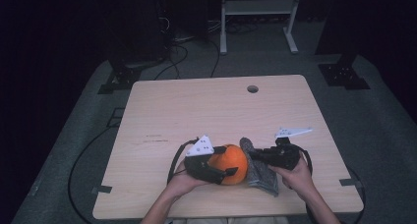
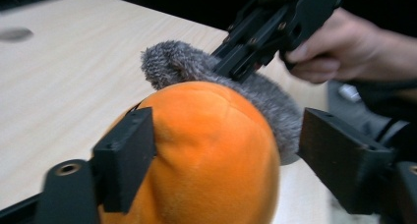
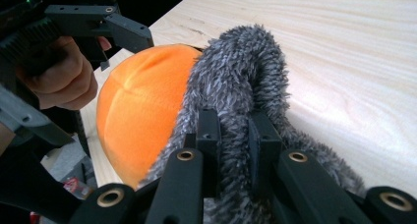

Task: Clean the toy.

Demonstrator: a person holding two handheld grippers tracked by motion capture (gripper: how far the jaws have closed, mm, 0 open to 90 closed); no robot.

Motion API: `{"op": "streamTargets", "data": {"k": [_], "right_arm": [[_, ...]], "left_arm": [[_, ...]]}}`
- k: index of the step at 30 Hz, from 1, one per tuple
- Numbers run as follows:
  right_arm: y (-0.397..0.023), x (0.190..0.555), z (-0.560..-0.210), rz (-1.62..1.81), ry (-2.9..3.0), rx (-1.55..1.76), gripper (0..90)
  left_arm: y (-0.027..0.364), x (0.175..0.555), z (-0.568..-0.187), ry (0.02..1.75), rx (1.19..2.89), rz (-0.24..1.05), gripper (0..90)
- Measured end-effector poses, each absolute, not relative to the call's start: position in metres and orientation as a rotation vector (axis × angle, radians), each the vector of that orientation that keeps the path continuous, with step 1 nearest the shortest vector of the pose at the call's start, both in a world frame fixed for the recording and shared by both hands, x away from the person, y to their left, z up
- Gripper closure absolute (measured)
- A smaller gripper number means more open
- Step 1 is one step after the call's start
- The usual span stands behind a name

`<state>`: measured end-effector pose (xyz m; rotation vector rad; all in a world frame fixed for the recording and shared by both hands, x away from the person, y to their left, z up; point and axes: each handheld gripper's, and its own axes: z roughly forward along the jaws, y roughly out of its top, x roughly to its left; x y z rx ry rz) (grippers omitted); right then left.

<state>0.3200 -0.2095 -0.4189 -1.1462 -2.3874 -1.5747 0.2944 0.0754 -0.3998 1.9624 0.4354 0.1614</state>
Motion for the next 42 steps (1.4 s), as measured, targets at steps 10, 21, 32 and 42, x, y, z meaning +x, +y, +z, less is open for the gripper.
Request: {"op": "streamTargets", "data": {"k": [10, 21, 32, 42], "right_arm": [[-0.207, 0.321, -0.423, -1.574, -2.387, -1.134, 76.5], [-0.212, 0.319, -0.412, -1.625, -2.434, -1.127, 77.8], [-0.205, 0.3, -0.395, -1.66, -2.559, -0.952, 77.3], [-0.176, 0.281, -0.381, -1.646, -2.712, -0.79, 78.6]], "left_arm": [[0.09, 0.303, -0.42, 0.265, 2.063, 0.185, 9.4], [0.082, 0.295, -0.422, 0.339, 2.012, 0.321, 35.0], [0.075, 0.299, -0.431, 0.463, 2.005, 0.279, 30.6], [0.069, 0.299, -0.437, 0.459, 1.99, 0.242, 29.7]]}}
